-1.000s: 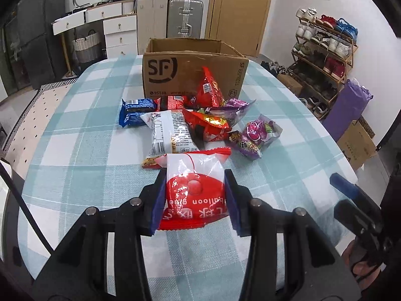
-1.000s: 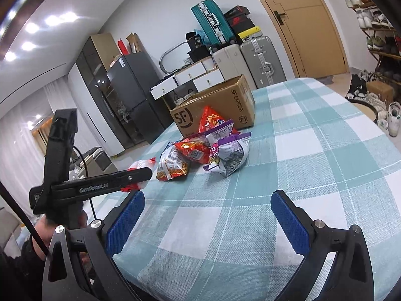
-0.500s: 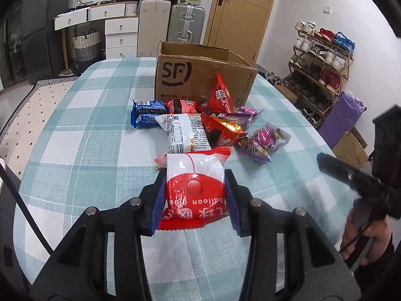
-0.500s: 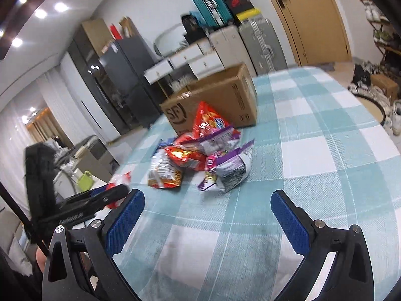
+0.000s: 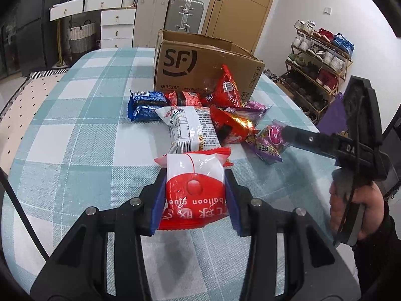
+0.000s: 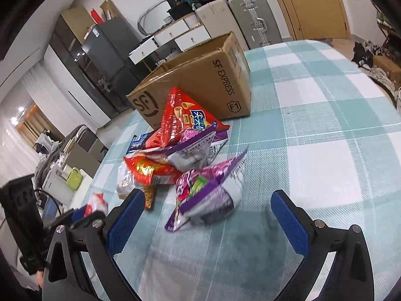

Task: Organize snacks
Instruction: 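Hold the red bag with the left gripper while the right gripper grasps the purple candy bag, then carry both bags over the box and open both grippers to drop them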

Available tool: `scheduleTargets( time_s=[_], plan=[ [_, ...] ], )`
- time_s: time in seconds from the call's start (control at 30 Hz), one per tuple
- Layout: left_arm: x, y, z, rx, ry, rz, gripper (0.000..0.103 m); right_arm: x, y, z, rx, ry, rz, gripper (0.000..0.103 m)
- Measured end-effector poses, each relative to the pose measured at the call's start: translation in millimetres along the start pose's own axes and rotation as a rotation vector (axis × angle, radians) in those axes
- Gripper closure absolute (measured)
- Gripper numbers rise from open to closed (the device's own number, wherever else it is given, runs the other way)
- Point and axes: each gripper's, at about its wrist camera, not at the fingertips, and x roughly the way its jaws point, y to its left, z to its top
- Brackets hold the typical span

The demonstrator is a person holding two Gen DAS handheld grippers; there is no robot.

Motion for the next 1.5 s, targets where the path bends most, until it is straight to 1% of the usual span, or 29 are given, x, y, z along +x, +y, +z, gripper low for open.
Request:
scheduleTargets(
  time_s=[0.03, 0.1, 0.17, 0.2, 0.23, 0.27, 0.3, 0.33, 0.47, 0.53, 0.6, 0.7, 0.77, 0.83, 0.97, 1.17, 1.37, 1.5],
  plan=[
    [1, 1, 0, -0.007, 0.001, 0.0, 0.063, 3, -1, 2, 0.002, 0.0, 0.006, 0.001],
    [5, 2, 0, -0.008, 0.009, -0.001, 0.063, 12, -2, 6, 0.006, 0.009, -0.015, 0.001],
    [8, 4, 1, -0.017, 0.014, -0.004, 0.063, 21, -3, 8, 0.013, 0.029, -0.007, 0.002],
    [10, 4, 2, -0.02, 0.018, -0.008, 0.063, 26, -3, 9, 0.013, 0.048, -0.006, 0.008],
    [11, 5, 2, -0.024, 0.02, -0.007, 0.063, 28, -1, 9, -0.001, 0.046, -0.017, 0.012],
    [11, 5, 2, -0.027, 0.018, -0.005, 0.063, 29, 2, 9, -0.023, 0.05, -0.019, 0.029],
    [12, 5, 3, -0.028, 0.019, -0.006, 0.063, 33, 4, 9, -0.038, 0.07, -0.015, 0.041],
    [13, 5, 3, -0.029, 0.022, -0.006, 0.063, 33, 5, 9, -0.048, 0.072, -0.018, 0.041],
    [11, 5, 4, -0.033, 0.02, -0.005, 0.063, 27, 10, 3, -0.094, 0.047, -0.026, 0.049],
    [9, 4, 5, -0.03, 0.017, 0.0, 0.063, 18, 11, -1, -0.111, 0.015, -0.038, 0.049],
    [5, 4, 5, -0.029, 0.01, 0.008, 0.063, 6, 10, -4, -0.094, -0.01, -0.011, 0.049],
    [0, 4, 5, -0.042, 0.008, 0.011, 0.063, -10, 10, -10, -0.084, -0.042, 0.001, 0.049],
    [-5, 2, 5, -0.045, 0.002, 0.017, 0.063, -22, 11, -14, -0.074, -0.063, 0.025, 0.049],
    [-11, -1, 4, -0.039, -0.008, 0.022, 0.063, -31, 15, -18, -0.077, -0.073, 0.035, 0.049],
    [-24, -6, 3, -0.033, -0.026, 0.025, 0.063, -54, 30, -25, -0.117, -0.109, 0.024, 0.049],
    [-49, -17, 0, -0.015, -0.057, 0.024, 0.063, -86, 50, -37, -0.163, -0.156, 0.033, 0.049],
    [-75, -25, 0, -0.001, -0.096, 0.022, 0.063, -116, 60, -43, -0.163, -0.199, 0.055, 0.049],
    [-91, -31, 5, 0.009, -0.11, 0.015, 0.063, -139, 67, -45, -0.163, -0.228, 0.085, 0.049]
  ],
)
